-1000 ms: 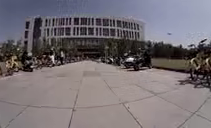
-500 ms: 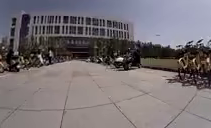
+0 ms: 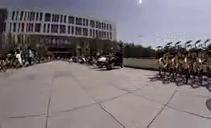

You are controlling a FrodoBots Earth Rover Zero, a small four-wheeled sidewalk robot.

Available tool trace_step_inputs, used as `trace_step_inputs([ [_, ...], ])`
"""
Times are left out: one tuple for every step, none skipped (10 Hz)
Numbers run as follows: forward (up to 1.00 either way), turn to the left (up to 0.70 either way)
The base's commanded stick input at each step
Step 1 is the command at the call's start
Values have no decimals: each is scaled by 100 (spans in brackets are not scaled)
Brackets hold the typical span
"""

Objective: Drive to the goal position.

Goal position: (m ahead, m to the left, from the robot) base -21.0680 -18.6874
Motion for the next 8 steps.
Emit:
trace_step_inputs([
  [0,-100],
  [0,-100],
  [0,-100],
  [0,-100],
  [0,-100],
  [0,-100],
  [0,-100],
  [0,-100],
])
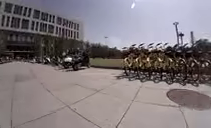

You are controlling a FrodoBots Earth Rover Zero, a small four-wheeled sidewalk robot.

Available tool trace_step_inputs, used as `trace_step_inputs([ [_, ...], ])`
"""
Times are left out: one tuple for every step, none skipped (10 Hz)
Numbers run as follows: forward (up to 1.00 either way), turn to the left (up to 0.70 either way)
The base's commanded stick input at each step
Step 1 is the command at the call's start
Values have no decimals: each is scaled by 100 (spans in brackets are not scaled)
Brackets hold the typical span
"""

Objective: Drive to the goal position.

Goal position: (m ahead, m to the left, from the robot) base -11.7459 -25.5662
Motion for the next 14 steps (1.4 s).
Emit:
trace_step_inputs([
  [0,-100],
  [0,-100],
  [0,-100],
  [0,-100],
  [0,-100],
  [0,-100],
  [0,-100],
  [0,-100],
  [0,-100],
  [0,-100],
  [0,-100],
  [0,-100],
  [0,-100],
  [0,-100],
])
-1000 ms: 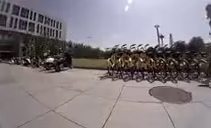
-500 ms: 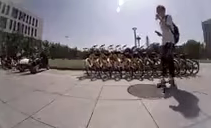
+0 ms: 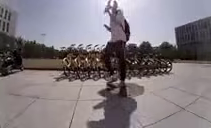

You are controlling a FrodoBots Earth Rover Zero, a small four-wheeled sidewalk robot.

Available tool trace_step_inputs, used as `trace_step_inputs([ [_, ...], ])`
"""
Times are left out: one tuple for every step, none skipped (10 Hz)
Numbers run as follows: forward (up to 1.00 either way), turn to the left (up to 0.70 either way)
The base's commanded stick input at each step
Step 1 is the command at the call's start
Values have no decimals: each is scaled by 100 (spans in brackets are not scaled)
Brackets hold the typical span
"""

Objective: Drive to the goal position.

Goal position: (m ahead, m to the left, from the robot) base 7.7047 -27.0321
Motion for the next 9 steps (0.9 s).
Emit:
trace_step_inputs([
  [0,-100],
  [0,-100],
  [0,-100],
  [0,-100],
  [0,-100],
  [0,-100],
  [0,-100],
  [0,-100],
  [0,-100],
])
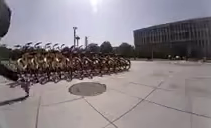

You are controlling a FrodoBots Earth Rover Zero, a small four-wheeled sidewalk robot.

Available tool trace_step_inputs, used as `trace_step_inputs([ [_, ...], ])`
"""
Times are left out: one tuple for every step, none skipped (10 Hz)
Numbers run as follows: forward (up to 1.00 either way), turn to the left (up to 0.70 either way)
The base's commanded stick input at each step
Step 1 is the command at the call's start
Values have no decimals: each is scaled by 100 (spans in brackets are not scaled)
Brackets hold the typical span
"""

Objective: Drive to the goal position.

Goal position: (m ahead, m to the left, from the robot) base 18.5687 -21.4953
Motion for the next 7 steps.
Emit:
trace_step_inputs([
  [0,-100],
  [0,-100],
  [0,-100],
  [0,-100],
  [0,-100],
  [0,-100],
  [0,-100],
])
